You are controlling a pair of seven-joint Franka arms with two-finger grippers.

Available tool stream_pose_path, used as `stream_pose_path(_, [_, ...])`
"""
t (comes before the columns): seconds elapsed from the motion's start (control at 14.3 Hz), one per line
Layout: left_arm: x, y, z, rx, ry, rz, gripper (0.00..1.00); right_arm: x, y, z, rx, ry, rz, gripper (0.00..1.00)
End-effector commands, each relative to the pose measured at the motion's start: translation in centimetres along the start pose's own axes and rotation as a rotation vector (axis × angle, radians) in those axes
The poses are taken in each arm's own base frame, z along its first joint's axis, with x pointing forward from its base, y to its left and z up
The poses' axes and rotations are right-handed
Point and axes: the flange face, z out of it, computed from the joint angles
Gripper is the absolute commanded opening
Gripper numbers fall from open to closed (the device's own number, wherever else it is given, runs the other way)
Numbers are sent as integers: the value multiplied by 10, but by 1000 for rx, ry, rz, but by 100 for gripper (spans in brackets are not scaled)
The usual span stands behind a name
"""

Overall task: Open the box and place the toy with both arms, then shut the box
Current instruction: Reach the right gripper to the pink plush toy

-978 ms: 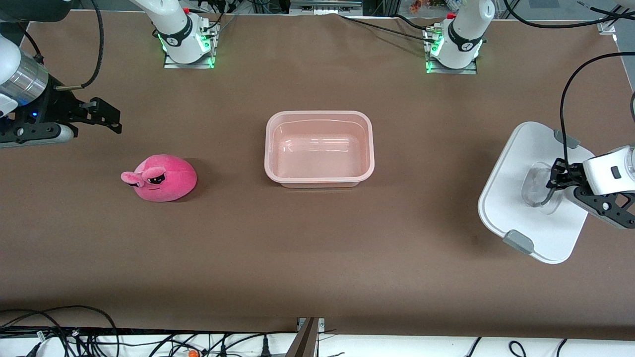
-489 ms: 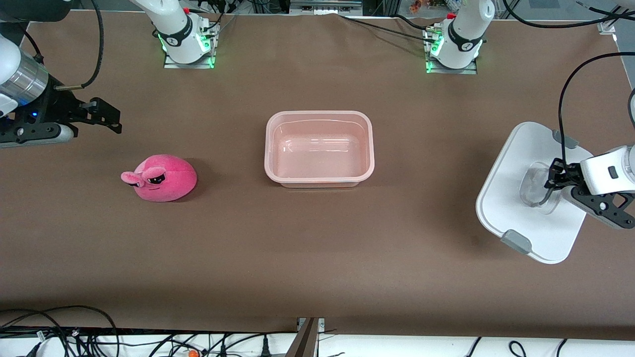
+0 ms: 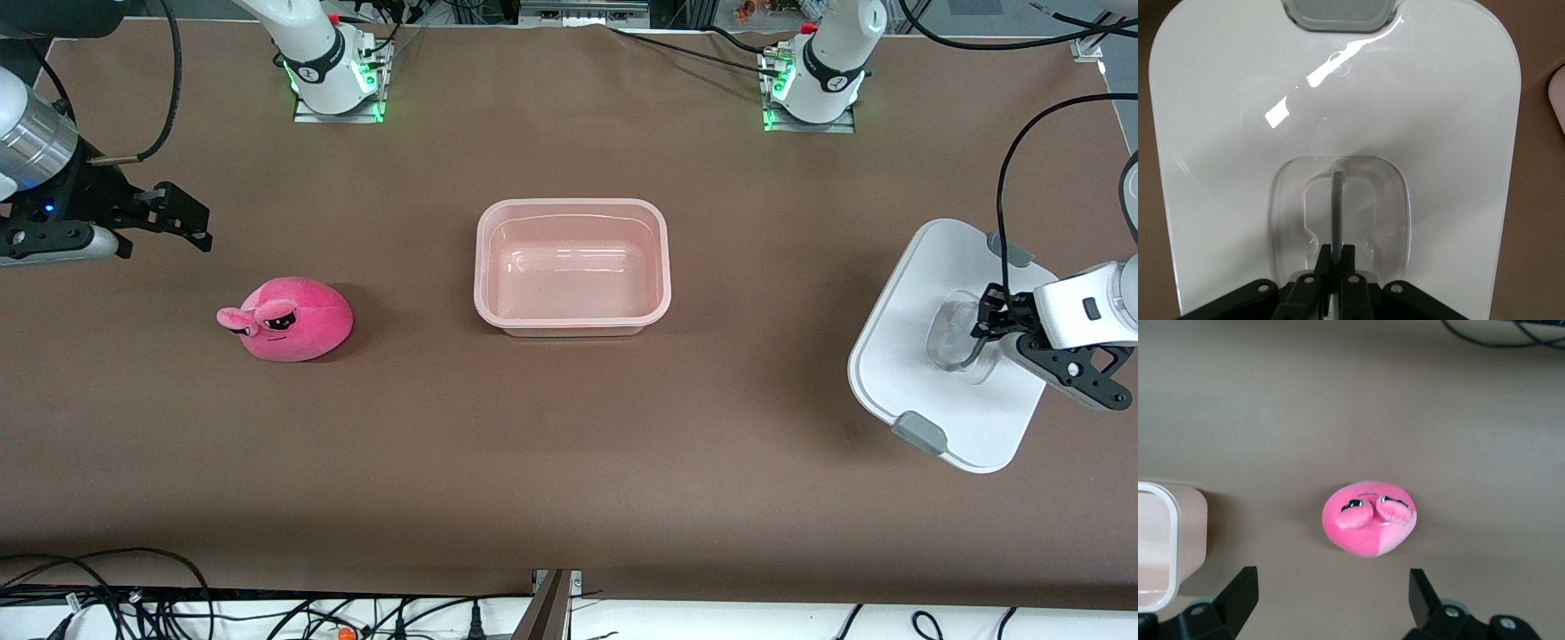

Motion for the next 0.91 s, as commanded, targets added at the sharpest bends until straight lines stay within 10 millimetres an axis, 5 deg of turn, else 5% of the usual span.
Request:
stream_pose_path(0.0, [-1, 6, -6, 3, 4, 2, 0, -2, 3, -3, -5, 3, 11, 100])
stream_pose_path(0.21, [-2, 5, -6, 4, 3, 0, 0, -6, 4, 9, -8, -67, 5, 100])
stream_pose_path(0.28, [-2, 4, -6, 3, 4, -2, 0, 4, 3, 40, -13, -125, -15, 100])
stream_pose_path(0.56, [5, 15, -7, 2, 6, 8, 0, 14, 4, 101, 7, -226, -74, 100])
stream_pose_path(0.84, [1, 8, -12, 12, 13, -2, 0, -4, 33, 176, 3, -169, -64, 100])
